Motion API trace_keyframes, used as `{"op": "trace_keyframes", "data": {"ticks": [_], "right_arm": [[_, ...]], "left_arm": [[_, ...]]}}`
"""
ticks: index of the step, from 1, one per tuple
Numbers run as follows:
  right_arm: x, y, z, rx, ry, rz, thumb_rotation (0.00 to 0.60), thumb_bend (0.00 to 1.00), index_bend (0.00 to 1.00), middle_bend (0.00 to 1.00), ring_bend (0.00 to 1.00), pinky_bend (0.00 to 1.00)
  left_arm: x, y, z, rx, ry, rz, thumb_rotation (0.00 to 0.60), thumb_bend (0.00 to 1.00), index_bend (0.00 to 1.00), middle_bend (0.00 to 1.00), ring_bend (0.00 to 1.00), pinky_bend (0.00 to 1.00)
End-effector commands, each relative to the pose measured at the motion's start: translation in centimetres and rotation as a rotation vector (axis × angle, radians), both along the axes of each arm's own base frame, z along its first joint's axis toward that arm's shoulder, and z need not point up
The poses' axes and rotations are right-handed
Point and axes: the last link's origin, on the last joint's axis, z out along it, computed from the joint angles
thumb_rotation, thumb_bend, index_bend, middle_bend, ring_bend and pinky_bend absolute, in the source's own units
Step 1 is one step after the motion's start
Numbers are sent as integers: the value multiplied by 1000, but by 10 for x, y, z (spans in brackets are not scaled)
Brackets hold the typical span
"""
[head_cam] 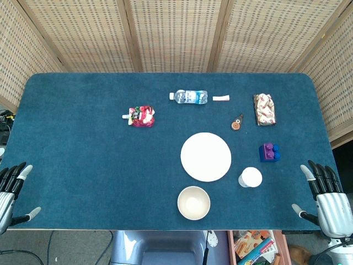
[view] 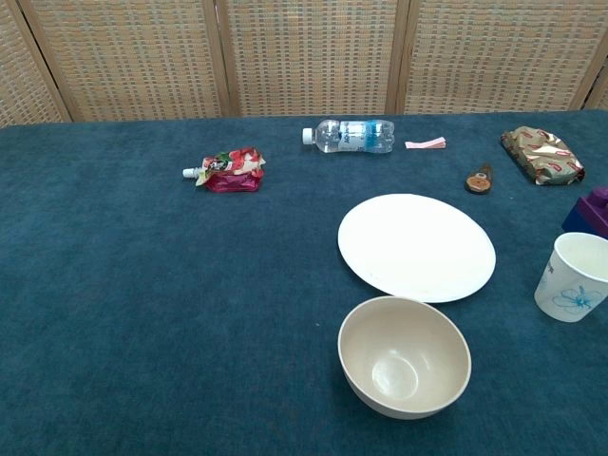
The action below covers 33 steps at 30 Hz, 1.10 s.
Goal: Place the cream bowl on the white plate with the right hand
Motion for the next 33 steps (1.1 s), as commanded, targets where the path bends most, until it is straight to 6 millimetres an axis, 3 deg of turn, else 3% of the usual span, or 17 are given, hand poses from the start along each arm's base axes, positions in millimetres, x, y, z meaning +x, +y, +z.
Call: {"op": "trace_keyframes", "data": {"ticks": [1, 9, 13, 17, 19, 24, 33], "right_arm": [[0, 0, 0, 1, 1, 1, 600, 0, 0, 0, 0, 0], [2, -2, -8, 60, 20, 17, 600, 0, 0, 0, 0, 0], [8, -9, -20, 168, 78, 115, 600, 0, 1, 0, 0, 0], [23, -19, -39, 348, 144, 295, 600, 0, 26, 0, 0, 0], [43, -21, -62, 502, 240, 462, 600, 0, 35, 0, 0, 0], [62, -31, -89, 647, 273, 529, 600, 0, 56, 0, 0, 0], [92, -45, -125, 746, 322, 574, 600, 0, 103, 0, 0, 0]], "left_arm": [[0, 0, 0, 2, -1, 1, 600, 0, 0, 0, 0, 0], [0, 0, -1, 2, 3, 3, 600, 0, 0, 0, 0, 0], [0, 0, -1, 7, 8, 5, 600, 0, 0, 0, 0, 0], [0, 2, -2, 11, 11, 11, 600, 0, 0, 0, 0, 0], [-1, 5, -3, 11, 18, 24, 600, 0, 0, 0, 0, 0], [-2, 10, -6, 8, 35, 31, 600, 0, 0, 0, 0, 0], [-2, 15, -10, -1, 46, 45, 600, 0, 0, 0, 0, 0]]}}
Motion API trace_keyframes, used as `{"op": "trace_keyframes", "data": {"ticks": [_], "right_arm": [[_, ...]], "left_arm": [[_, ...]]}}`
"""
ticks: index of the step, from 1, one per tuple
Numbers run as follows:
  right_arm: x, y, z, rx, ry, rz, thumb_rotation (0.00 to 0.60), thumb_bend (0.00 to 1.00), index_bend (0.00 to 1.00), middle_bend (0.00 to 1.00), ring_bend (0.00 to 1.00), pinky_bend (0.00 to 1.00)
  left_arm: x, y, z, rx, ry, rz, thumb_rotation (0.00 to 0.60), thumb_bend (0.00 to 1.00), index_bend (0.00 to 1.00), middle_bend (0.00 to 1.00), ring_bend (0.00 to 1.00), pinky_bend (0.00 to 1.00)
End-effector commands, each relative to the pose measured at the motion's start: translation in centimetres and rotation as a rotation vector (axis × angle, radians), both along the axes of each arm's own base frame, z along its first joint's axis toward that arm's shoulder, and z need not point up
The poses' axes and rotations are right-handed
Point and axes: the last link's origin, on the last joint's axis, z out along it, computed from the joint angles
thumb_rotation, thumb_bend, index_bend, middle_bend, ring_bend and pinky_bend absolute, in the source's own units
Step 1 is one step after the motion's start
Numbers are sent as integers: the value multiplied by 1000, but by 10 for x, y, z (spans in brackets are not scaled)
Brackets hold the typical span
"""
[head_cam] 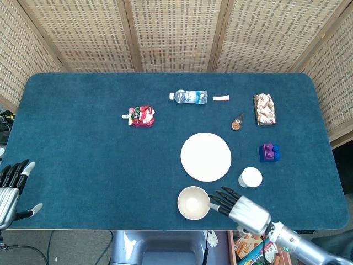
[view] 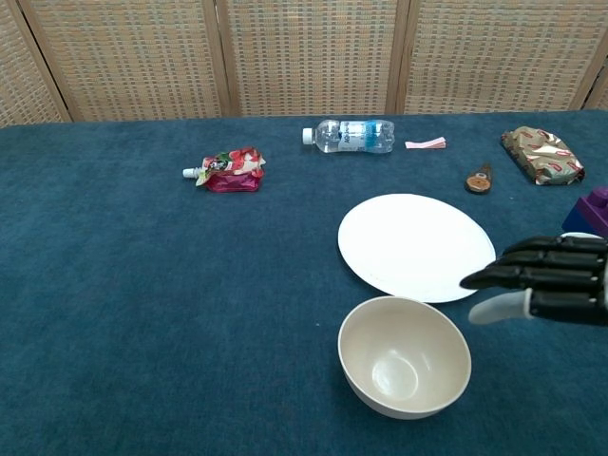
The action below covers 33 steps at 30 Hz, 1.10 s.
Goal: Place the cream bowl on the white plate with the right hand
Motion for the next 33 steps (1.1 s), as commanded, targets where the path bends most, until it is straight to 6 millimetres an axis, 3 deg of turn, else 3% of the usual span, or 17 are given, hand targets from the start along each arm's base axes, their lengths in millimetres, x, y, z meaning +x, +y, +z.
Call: {"op": "trace_keyframes", "data": {"ticks": [1, 6, 16, 27, 33], "right_arm": [[21, -3, -21, 41, 8, 32, 600, 0, 106, 0, 0, 0], [33, -8, -40, 45, 59, 73, 600, 0, 149, 0, 0, 0], [37, -22, -68, 25, 113, 100, 600, 24, 234, 0, 0, 0], [33, -26, -77, 3, 92, 72, 600, 416, 519, 0, 0, 0], [43, -32, -67, 0, -21, 27, 600, 456, 571, 0, 0, 0]], "left_arm": [[0, 1, 0, 4, -1, 5, 600, 0, 0, 0, 0, 0], [-3, 3, -1, -4, 4, 17, 600, 0, 0, 0, 0, 0], [-3, 5, -5, -18, 12, 23, 600, 0, 0, 0, 0, 0], [-3, 6, -6, -22, 10, 28, 600, 0, 0, 0, 0, 0], [-4, 7, -7, -24, 9, 33, 600, 0, 0, 0, 0, 0]]}}
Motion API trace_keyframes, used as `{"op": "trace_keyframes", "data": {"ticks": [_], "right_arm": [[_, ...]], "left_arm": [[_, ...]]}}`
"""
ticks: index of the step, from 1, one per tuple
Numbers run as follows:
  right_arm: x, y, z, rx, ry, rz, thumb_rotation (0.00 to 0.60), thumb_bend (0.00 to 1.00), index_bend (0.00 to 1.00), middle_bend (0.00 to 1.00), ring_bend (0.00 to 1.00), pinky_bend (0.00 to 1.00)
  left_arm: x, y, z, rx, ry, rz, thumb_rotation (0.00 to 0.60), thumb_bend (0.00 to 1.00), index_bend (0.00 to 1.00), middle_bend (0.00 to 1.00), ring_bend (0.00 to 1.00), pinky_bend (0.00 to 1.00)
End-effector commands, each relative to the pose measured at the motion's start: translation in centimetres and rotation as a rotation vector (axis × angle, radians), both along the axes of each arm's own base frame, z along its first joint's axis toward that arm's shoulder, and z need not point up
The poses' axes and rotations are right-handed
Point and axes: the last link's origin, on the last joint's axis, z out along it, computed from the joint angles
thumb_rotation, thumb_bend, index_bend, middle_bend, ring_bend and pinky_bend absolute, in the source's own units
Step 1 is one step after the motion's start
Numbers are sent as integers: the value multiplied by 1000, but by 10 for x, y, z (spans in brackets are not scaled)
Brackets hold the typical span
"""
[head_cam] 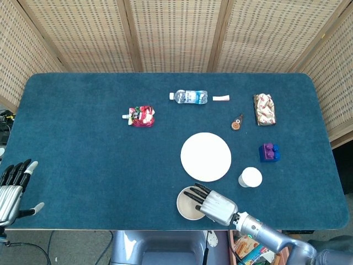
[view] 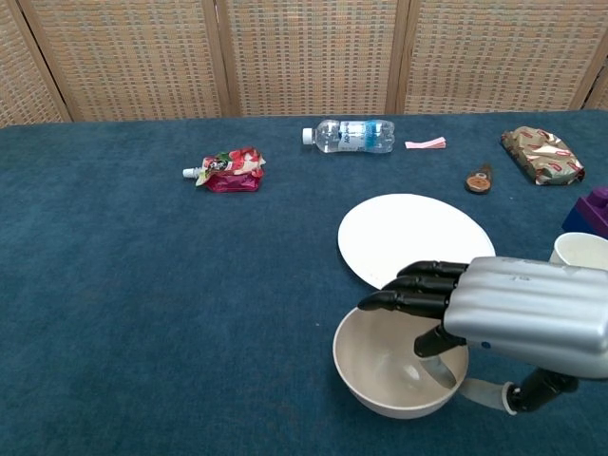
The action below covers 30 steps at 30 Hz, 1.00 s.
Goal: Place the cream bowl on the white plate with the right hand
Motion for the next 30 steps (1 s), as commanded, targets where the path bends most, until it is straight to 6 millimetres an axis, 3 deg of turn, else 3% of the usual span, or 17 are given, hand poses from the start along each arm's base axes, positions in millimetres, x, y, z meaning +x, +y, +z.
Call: {"op": "trace_keyframes", "data": {"ticks": [1, 11, 18, 24, 30], "right_arm": [[5, -4, 6, 0, -52, -19, 600, 456, 576, 0, 0, 0], [26, -20, 30, -24, -189, -99, 600, 471, 607, 0, 0, 0], [40, -55, 53, -136, -295, -145, 600, 476, 611, 0, 0, 0], [30, -96, 62, -303, -260, -203, 600, 483, 611, 0, 0, 0], [11, -114, 51, -417, -161, -233, 600, 489, 611, 0, 0, 0]], "left_arm": [[0, 0, 0, -1, -1, 0, 600, 0, 0, 0, 0, 0], [0, 0, 1, 0, -9, -1, 600, 0, 0, 0, 0, 0], [0, 0, 3, 2, -14, 0, 600, 0, 0, 0, 0, 0], [0, 1, 3, 1, -16, 2, 600, 0, 0, 0, 0, 0], [-1, 2, 2, -2, -12, 8, 600, 0, 0, 0, 0, 0]]}}
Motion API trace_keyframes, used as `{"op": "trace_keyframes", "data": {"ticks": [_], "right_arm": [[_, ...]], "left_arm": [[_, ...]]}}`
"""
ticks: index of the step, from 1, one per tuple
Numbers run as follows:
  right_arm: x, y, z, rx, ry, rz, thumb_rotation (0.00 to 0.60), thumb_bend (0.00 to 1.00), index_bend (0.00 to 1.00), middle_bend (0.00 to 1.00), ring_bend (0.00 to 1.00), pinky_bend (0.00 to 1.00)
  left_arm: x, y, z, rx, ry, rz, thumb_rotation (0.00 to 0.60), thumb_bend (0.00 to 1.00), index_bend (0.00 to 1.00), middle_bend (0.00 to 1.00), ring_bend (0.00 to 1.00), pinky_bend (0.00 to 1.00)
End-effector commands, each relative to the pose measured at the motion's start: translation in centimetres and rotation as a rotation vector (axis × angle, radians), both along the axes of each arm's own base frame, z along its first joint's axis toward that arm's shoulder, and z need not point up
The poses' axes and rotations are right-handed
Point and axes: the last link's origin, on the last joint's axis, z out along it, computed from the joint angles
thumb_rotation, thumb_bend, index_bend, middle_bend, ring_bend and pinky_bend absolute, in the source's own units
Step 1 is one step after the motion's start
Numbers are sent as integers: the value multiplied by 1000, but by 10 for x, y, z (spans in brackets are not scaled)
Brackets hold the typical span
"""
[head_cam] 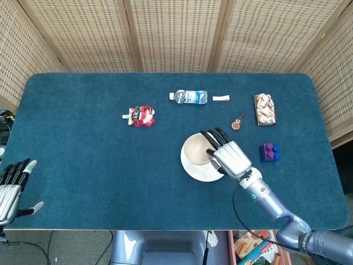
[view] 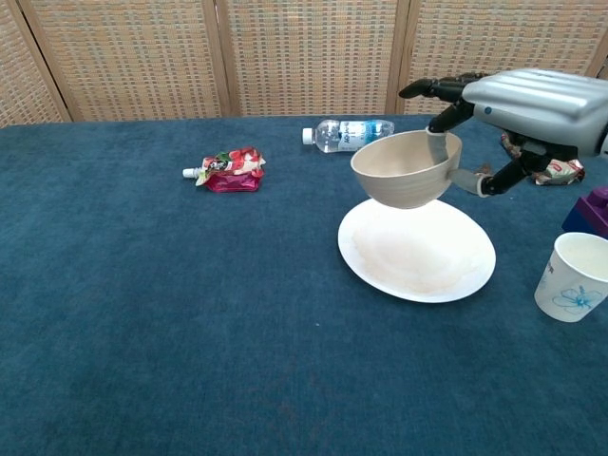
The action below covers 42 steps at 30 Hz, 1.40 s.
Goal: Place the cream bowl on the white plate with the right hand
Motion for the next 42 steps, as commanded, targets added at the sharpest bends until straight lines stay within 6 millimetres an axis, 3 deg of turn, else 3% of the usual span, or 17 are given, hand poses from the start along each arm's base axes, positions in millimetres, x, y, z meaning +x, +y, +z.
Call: {"op": "trace_keyframes", "data": {"ticks": [1, 9, 30, 32, 37, 42], "right_arm": [[-11, -11, -12, -48, 75, -38, 600, 488, 611, 0, 0, 0], [-11, -19, -33, -65, 114, -62, 600, 489, 611, 0, 0, 0], [-18, -15, -53, -25, 123, -78, 600, 488, 607, 0, 0, 0], [-18, -12, -56, -14, 143, -59, 600, 463, 540, 0, 0, 0], [-20, -5, -59, 18, 168, -45, 600, 279, 270, 0, 0, 0], [-17, 3, -54, 19, 178, -29, 600, 196, 162, 0, 0, 0]], "left_arm": [[-1, 0, -1, -2, 1, 3, 600, 0, 0, 0, 0, 0], [-2, 2, -2, -3, 5, 12, 600, 0, 0, 0, 0, 0], [-3, 4, -4, -6, 14, 26, 600, 0, 0, 0, 0, 0], [-3, 4, -4, -4, 14, 28, 600, 0, 0, 0, 0, 0], [-3, 4, -4, -5, 13, 28, 600, 0, 0, 0, 0, 0], [-3, 4, -4, -6, 13, 26, 600, 0, 0, 0, 0, 0]]}}
